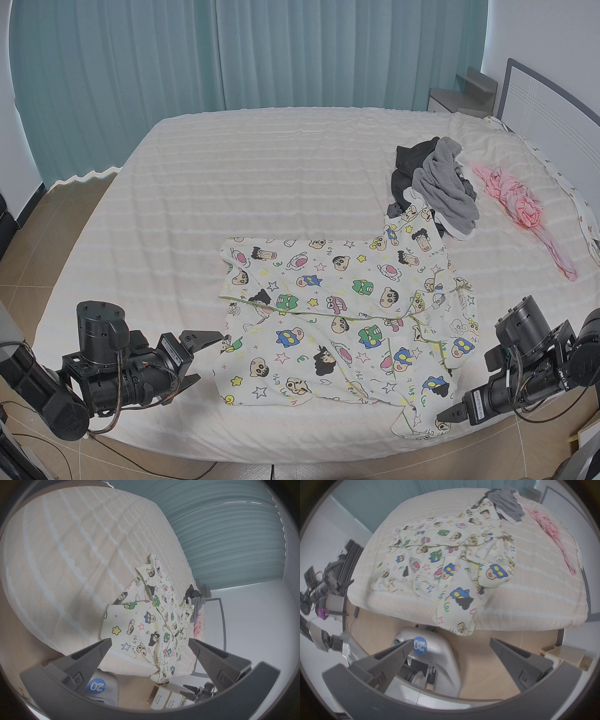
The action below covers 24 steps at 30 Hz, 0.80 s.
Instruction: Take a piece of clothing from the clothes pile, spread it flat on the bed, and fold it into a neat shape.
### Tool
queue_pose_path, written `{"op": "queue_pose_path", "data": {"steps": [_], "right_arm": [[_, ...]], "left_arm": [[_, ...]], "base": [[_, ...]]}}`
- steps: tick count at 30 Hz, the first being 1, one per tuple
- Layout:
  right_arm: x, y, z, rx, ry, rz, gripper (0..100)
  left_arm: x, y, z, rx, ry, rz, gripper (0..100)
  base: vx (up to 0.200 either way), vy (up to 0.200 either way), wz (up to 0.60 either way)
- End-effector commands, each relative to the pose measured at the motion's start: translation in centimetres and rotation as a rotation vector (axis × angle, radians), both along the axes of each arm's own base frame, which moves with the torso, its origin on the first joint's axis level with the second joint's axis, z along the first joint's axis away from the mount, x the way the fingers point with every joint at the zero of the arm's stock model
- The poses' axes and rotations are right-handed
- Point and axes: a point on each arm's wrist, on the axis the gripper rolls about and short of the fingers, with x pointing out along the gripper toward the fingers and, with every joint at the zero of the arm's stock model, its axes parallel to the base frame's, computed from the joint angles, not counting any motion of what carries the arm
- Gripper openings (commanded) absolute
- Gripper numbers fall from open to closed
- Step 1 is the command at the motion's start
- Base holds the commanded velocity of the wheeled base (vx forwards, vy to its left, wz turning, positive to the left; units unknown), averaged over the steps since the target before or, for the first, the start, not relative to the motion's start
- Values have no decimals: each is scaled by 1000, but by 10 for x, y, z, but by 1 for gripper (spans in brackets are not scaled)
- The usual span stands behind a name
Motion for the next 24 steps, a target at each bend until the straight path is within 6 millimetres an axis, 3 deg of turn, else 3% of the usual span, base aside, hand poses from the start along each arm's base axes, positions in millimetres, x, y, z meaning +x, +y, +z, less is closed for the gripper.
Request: {"op": "queue_pose_path", "data": {"steps": [1,9,13,18,24], "right_arm": [[12,-29,-12,59,-5,-137,100],[28,-68,-28,207,24,-288,100],[43,-81,-50,228,43,-345,100],[56,-76,-79,263,73,-377,100],[67,-56,-85,428,97,-512,100]], "left_arm": [[0,0,0,0,1,0,100],[0,0,0,-1,-1,0,100],[0,0,0,0,1,0,100],[1,0,-1,1,4,0,100],[1,0,-1,1,6,2,100]], "base": [[0,0,0],[0,0,0],[0,0,0],[0,0,0],[0,0,0]]}}
